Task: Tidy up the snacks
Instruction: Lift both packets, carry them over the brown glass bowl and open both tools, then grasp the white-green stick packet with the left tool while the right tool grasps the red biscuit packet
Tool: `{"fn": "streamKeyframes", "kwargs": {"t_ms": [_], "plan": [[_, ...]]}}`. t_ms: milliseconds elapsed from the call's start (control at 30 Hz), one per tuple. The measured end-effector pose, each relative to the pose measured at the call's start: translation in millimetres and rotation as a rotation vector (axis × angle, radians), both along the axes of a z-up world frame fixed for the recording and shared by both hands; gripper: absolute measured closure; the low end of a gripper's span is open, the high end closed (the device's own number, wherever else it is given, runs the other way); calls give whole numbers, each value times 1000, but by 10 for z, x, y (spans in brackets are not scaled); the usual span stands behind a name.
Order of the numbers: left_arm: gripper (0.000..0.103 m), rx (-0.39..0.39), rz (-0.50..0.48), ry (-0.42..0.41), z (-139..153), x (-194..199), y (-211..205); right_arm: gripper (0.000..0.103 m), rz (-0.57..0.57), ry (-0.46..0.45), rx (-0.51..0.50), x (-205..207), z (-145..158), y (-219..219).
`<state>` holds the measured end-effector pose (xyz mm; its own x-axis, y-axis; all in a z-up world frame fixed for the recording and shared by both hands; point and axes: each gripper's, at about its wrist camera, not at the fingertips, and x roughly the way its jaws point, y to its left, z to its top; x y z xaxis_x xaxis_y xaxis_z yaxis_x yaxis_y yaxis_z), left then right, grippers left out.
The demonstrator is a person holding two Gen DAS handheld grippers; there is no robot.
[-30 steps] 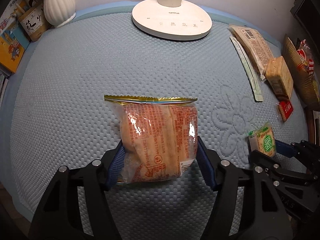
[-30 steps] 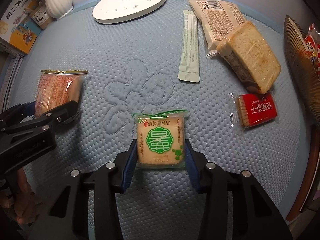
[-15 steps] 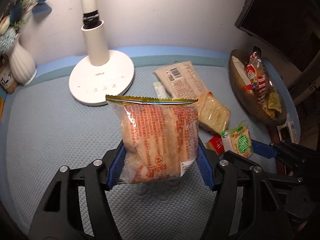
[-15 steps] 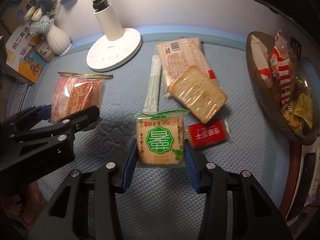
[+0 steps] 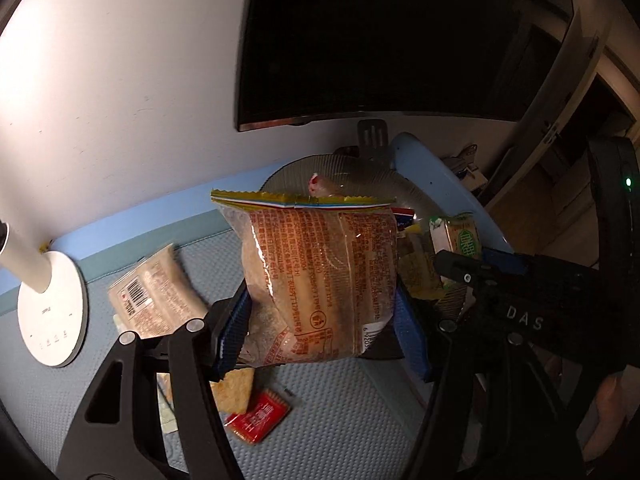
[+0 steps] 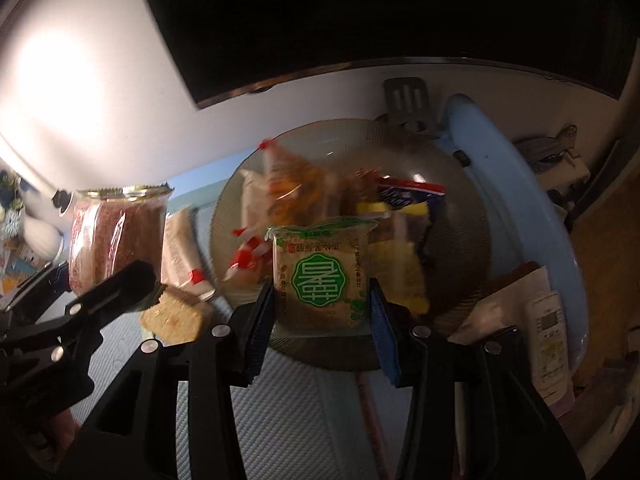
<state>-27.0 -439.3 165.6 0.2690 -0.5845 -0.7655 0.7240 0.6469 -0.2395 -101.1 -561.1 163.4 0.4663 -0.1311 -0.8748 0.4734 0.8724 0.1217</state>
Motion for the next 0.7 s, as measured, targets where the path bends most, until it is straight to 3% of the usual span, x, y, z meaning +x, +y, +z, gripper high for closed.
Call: {"fn": "streamKeyframes", "kwargs": {"t_ms": [167,233,333,700], "plan": [[35,4,-29,-7,-88,-29,-466,59,-95,-20,9,-43,77,-653],[27,5,-17,-4,-139,-5,-560,58,-106,-24,9,-33,68,-809],[26,18,2,34,-226,50,-576,51,-98,-8,8,3,14,-910],[26,-19,179,110,-200,184,336,49,-99,18,86,-111,-166,-894]]}}
